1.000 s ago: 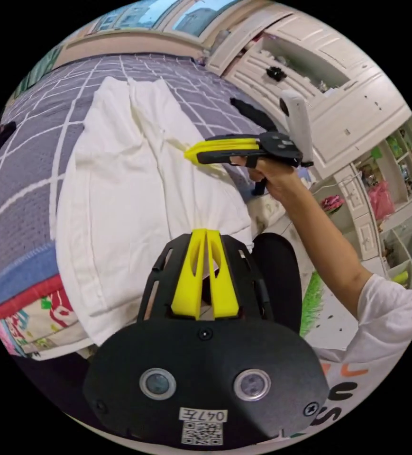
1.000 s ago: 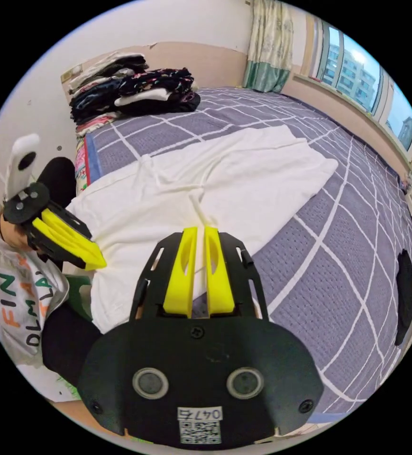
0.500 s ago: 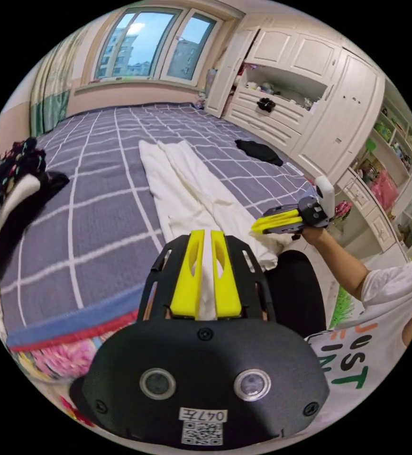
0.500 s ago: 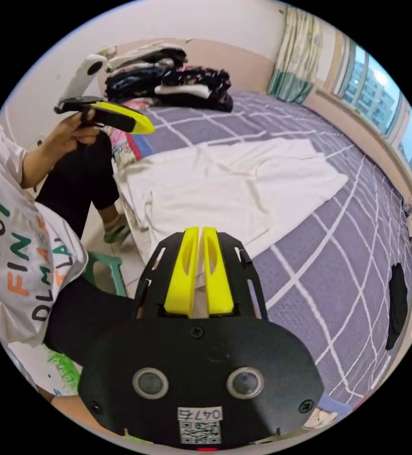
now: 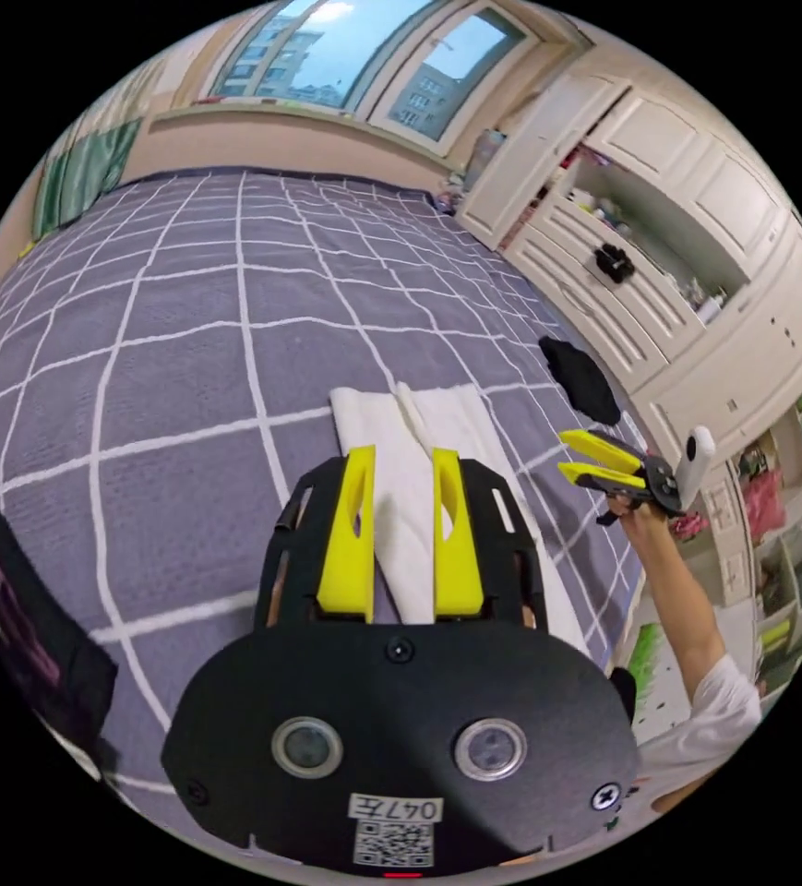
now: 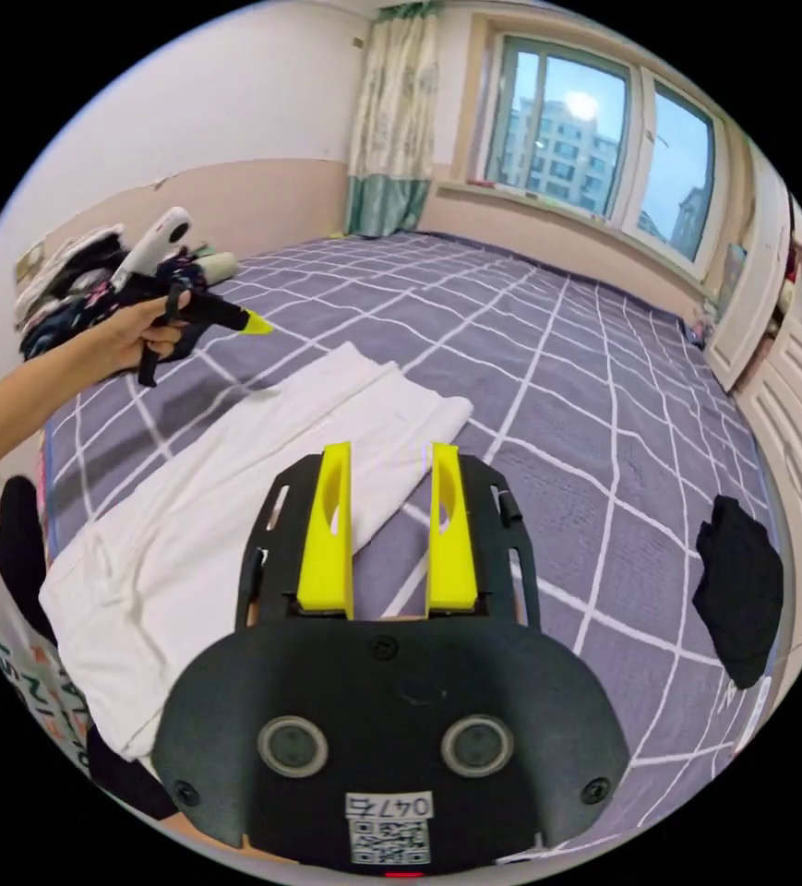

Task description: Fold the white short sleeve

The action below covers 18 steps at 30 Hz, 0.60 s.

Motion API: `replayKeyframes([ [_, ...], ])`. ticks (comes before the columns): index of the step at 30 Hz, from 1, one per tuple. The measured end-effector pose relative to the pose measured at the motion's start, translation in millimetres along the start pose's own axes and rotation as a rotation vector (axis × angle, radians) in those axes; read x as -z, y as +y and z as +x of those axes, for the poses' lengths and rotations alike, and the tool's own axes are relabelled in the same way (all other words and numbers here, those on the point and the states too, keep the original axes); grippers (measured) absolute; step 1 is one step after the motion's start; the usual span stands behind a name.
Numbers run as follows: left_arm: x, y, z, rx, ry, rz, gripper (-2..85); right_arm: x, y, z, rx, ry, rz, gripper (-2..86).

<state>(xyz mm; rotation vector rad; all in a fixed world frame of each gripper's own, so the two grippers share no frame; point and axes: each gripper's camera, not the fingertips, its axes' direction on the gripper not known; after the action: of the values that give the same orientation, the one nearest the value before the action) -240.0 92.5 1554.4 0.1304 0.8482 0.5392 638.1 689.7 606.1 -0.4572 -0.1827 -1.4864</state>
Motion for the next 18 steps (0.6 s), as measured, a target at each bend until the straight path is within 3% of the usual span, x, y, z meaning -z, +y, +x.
replayKeyframes([
  [4,-78,-58,-58,0.081,0.037,-0.027,10.5,-102,-27,85,-0.126,-0.044,-0.055,9.1],
  [10,-173,-89,-108,0.094,-0.091,-0.211,10.2,-204,-41,160,-0.251,-0.131,-0.103,9.0],
  [14,-187,-87,-142,0.157,-0.039,-0.199,4.3,-253,-32,174,-0.282,-0.169,-0.202,2.6],
  [18,-197,-82,-147,0.091,0.032,-0.198,0.1,-248,-18,164,-0.286,-0.219,-0.115,0.2],
])
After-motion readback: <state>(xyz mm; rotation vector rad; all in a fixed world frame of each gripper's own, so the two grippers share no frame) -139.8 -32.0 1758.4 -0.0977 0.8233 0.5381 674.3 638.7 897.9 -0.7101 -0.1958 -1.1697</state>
